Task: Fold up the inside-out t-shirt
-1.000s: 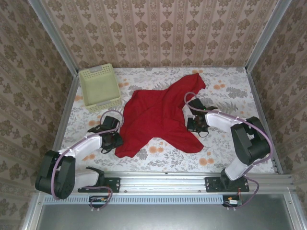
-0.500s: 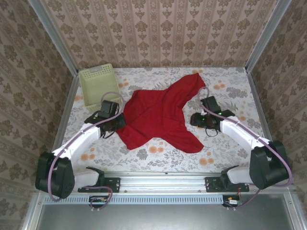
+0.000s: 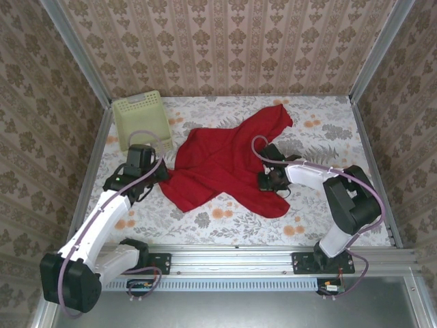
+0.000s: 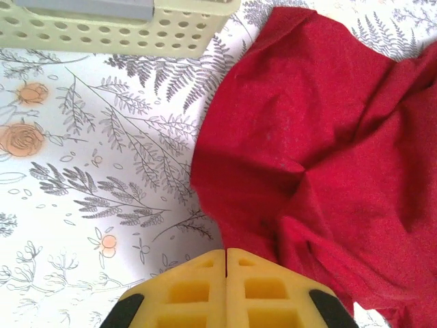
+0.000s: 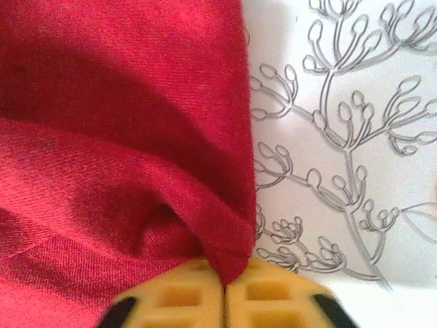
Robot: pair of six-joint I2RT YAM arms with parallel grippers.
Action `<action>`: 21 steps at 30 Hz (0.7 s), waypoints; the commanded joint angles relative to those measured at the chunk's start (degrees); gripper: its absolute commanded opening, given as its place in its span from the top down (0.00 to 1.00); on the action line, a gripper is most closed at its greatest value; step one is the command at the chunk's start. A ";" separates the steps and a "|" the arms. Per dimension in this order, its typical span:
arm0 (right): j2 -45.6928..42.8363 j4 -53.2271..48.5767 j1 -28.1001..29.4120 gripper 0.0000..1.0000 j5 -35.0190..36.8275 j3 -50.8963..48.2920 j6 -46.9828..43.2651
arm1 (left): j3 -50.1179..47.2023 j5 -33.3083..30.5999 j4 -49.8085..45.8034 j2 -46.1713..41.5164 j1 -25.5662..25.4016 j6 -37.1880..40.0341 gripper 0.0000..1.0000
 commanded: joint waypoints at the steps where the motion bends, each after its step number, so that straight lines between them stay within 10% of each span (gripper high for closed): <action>1: -6.04 -4.20 -1.47 1.00 7.71 -0.30 1.39 | 5.69 0.01 -0.77 0.50 0.98 2.63 1.00; 9: -32.61 -13.97 -13.95 1.00 10.71 -0.71 -0.39 | 17.28 3.97 2.91 6.39 0.81 3.84 1.00; 21: -43.04 -21.34 -19.19 1.00 16.35 -1.03 1.47 | 32.23 5.90 0.10 36.58 -3.31 4.48 1.00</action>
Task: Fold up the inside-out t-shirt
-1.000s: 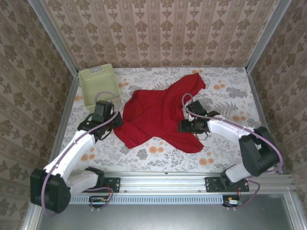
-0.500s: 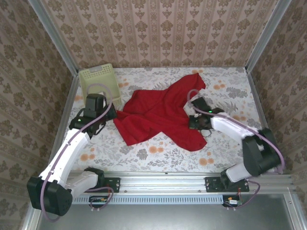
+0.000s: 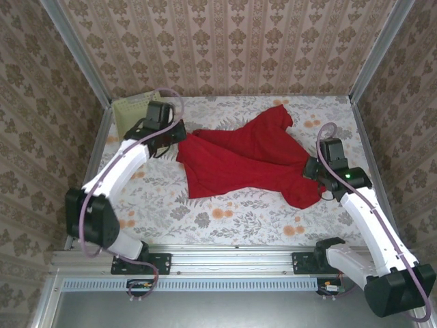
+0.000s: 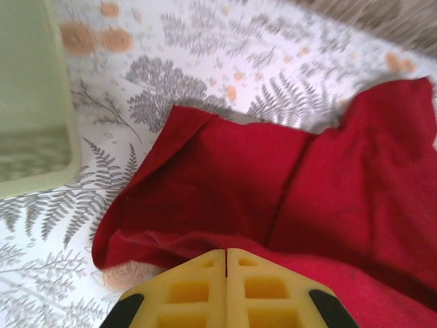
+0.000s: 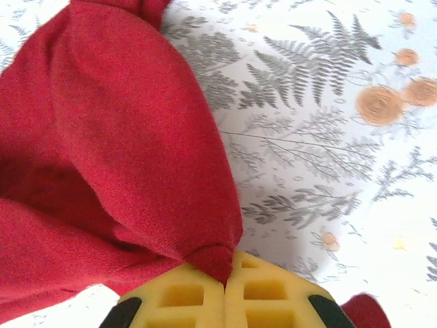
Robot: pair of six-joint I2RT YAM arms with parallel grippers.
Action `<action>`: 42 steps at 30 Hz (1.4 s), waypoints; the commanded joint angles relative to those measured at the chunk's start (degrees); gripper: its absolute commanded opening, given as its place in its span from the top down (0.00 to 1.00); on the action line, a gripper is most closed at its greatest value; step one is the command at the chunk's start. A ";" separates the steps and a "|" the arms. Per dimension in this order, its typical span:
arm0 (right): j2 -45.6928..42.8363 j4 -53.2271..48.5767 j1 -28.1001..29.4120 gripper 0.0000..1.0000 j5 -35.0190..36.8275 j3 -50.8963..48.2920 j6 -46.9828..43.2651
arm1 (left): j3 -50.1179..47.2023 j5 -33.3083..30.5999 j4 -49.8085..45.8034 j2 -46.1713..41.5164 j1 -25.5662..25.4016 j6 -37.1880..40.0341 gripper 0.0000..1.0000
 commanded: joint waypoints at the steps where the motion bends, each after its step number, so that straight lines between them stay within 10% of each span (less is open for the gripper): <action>1: -3.84 -3.71 -1.43 1.00 4.98 -0.98 1.29 | 4.55 0.96 -3.97 7.01 -0.37 2.07 0.99; 13: -5.61 -3.56 -3.13 1.00 5.59 -3.38 0.16 | 1.59 0.18 -4.84 11.23 -3.95 2.83 0.51; 33: -4.98 -2.76 -3.71 1.00 4.79 -4.20 0.51 | 0.74 6.52 -1.31 20.65 -5.94 0.04 0.69; 42: -4.18 -3.50 -4.90 1.00 5.04 -1.30 -0.39 | 2.17 4.16 -2.15 15.98 -5.04 1.82 1.00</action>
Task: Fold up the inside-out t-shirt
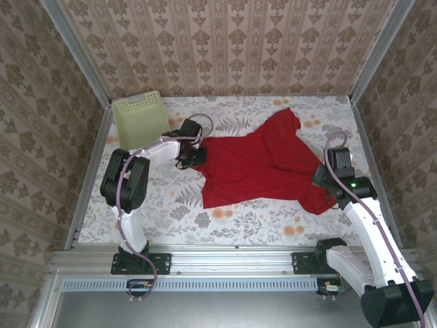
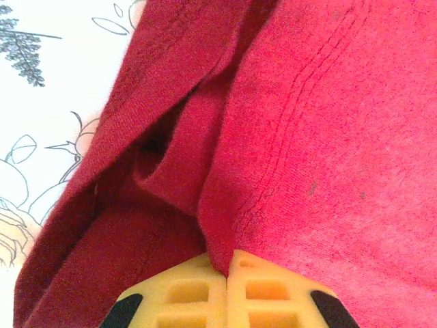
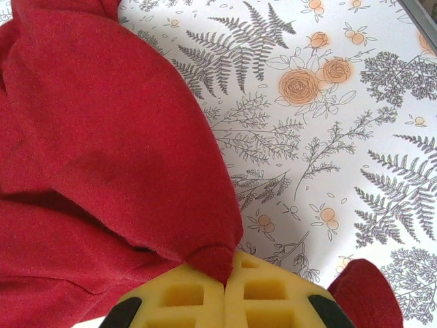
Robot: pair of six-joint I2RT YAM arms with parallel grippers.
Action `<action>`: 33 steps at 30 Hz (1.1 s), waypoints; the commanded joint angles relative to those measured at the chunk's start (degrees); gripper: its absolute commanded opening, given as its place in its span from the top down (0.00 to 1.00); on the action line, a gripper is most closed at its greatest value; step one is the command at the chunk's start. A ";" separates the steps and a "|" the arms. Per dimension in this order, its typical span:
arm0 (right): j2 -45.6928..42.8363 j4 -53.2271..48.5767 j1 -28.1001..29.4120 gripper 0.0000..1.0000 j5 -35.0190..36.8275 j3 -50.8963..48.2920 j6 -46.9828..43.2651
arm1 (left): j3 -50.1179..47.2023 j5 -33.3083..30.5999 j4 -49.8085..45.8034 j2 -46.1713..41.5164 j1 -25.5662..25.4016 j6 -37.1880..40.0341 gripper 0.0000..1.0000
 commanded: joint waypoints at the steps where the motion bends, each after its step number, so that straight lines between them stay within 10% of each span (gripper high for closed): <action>1: 0.94 -1.34 -1.26 1.00 0.67 4.06 -0.96 | 3.51 -1.93 -1.83 -6.07 2.72 2.14 1.00; 11: 11.75 -2.31 0.97 1.00 -3.47 15.78 -4.30 | -0.55 -11.60 -0.51 -35.86 7.43 6.64 1.00; 22: 28.83 7.68 16.82 0.99 -5.22 8.85 -0.71 | -21.26 -13.44 -1.15 -40.54 9.43 1.56 1.00; 28: 31.04 8.73 19.40 0.56 -5.35 5.71 -0.29 | -28.12 -13.14 -1.26 -43.33 17.59 -2.16 1.00; 33: 24.18 10.40 14.70 0.41 -8.16 -0.74 0.62 | -29.98 -11.26 -0.42 -43.07 20.70 -1.96 1.00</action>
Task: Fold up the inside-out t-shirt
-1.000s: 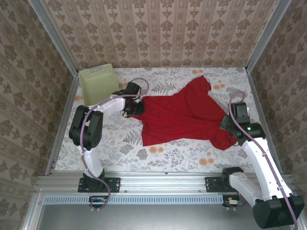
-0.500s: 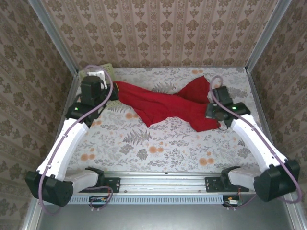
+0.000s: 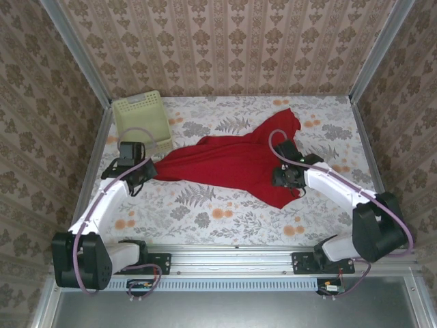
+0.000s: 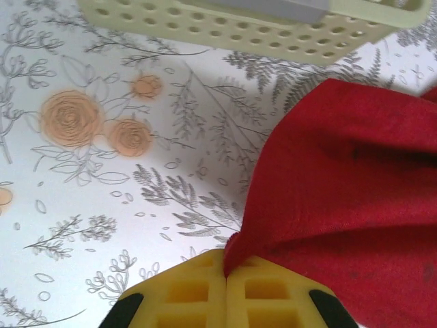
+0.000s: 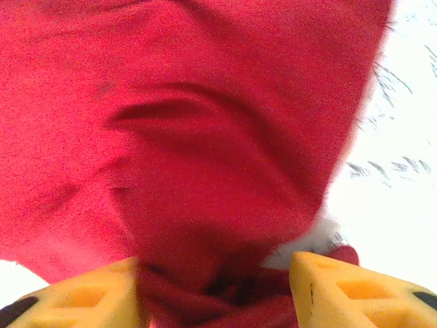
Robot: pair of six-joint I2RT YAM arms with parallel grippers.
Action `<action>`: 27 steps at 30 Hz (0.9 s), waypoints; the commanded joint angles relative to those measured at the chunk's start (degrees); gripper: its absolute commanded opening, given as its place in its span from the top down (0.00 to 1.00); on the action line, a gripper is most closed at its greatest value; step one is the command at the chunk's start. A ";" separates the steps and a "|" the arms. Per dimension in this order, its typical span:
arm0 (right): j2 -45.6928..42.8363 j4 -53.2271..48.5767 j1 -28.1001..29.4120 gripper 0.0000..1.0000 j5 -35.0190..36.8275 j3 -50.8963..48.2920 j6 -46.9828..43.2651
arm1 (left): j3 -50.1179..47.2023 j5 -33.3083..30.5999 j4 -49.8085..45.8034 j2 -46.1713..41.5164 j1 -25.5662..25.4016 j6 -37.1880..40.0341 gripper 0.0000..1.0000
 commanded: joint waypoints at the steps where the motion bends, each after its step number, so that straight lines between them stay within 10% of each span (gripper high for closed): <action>1: -5.04 1.90 -4.15 0.40 -3.75 -4.29 1.25 | -0.46 0.89 0.80 0.74 0.50 -1.20 1.00; 9: -4.52 8.51 -10.24 0.39 -11.88 -9.62 2.59 | -1.18 1.65 2.23 2.45 0.50 -1.64 1.00; 19: -8.94 3.38 2.71 0.47 -12.58 -8.24 5.52 | -1.27 2.50 2.26 2.12 0.51 -1.28 1.00; 27: -11.70 4.26 -14.60 0.37 -12.06 -5.70 4.67 | -1.34 2.79 2.39 1.62 0.51 -1.19 1.00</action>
